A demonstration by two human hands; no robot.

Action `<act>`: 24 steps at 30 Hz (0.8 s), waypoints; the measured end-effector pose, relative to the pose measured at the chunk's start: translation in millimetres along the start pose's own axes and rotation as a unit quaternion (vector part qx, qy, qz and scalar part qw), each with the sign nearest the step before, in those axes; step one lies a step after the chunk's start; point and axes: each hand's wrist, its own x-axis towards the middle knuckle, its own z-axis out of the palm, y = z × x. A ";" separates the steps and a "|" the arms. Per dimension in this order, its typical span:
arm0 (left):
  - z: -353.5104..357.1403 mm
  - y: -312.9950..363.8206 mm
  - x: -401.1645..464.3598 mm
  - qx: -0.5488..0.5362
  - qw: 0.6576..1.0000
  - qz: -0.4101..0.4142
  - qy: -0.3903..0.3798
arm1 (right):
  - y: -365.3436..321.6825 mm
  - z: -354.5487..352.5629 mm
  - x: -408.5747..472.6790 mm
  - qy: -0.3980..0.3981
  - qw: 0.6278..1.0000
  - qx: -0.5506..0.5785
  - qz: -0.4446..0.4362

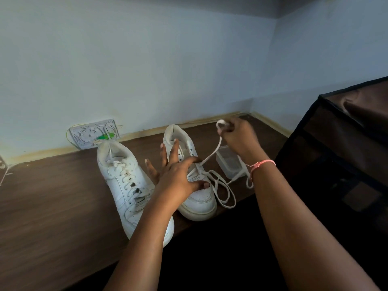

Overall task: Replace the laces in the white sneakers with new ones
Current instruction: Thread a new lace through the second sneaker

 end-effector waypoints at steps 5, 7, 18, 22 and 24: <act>0.3 2.2 -2.3 -0.038 0.997 0.030 0.055 | 26.5 15.8 -30.0 -0.032 0.999 0.018 0.023; 1.1 5.8 -4.3 -0.039 0.995 0.050 0.079 | 40.5 19.0 -47.6 0.005 0.997 0.054 0.048; 17.1 21.0 -6.5 -0.022 0.990 0.032 0.133 | 52.8 39.4 -71.7 -0.064 0.984 -0.162 -0.038; 20.8 17.3 -2.9 -0.029 0.989 0.022 0.142 | 44.3 34.5 -66.7 -0.138 0.977 -0.163 -0.004; 21.4 16.2 -2.9 -0.027 0.988 0.027 0.151 | 40.7 20.2 -64.9 -0.149 0.983 -0.108 0.018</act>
